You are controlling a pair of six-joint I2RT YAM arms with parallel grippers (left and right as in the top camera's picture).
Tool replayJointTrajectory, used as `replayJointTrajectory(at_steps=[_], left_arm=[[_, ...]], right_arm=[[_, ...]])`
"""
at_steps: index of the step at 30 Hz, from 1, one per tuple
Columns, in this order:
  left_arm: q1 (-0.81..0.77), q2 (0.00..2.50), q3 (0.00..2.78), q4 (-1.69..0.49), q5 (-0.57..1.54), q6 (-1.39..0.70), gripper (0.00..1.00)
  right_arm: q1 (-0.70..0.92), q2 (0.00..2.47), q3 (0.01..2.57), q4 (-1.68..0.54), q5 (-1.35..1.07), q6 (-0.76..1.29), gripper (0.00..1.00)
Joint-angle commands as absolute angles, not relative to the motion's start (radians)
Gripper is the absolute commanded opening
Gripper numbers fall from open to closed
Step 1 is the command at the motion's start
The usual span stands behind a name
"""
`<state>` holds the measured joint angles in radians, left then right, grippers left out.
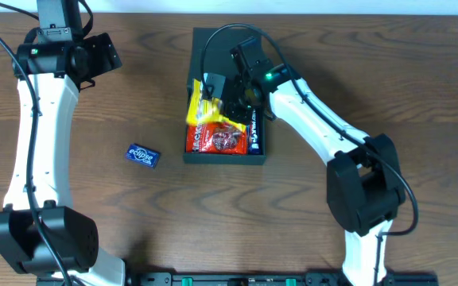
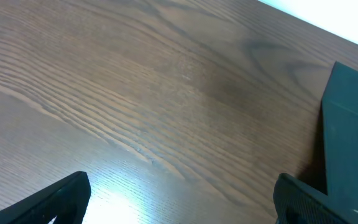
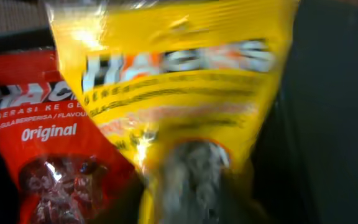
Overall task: Pack container
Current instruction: 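Lower the yellow Hacks bag into the box and release it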
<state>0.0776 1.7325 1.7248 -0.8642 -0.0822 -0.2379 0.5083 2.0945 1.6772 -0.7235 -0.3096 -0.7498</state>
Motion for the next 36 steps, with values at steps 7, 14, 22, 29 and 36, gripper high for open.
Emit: replayJointTrajectory(at_steps=[7, 14, 22, 29, 36], left_arm=[[0.08, 1.733, 1.738, -0.862, -0.084, -0.231, 0.95], [0.08, 1.733, 1.738, -0.864, -0.084, -0.231, 0.95], [0.08, 1.733, 1.738, -0.864, -0.073, -0.231, 0.95], [0.08, 1.733, 1.738, -0.864, -0.055, -0.231, 0.95], [0.08, 1.733, 1.737, -0.864, -0.055, -0.231, 0.95]], right_arm=[[0.51, 1.973, 1.7, -0.714, -0.322, -0.624, 0.84], [0.509, 1.986, 1.697, -0.751, -0.405, -0.622, 0.01], [0.512, 2.169, 1.697, -0.74, -0.479, -0.622, 0.01], [0.512, 2.214, 1.704, -0.686, -0.48, -0.598, 0.01], [0.511, 2.083, 1.724, -0.664, -0.505, -0.599, 0.01]])
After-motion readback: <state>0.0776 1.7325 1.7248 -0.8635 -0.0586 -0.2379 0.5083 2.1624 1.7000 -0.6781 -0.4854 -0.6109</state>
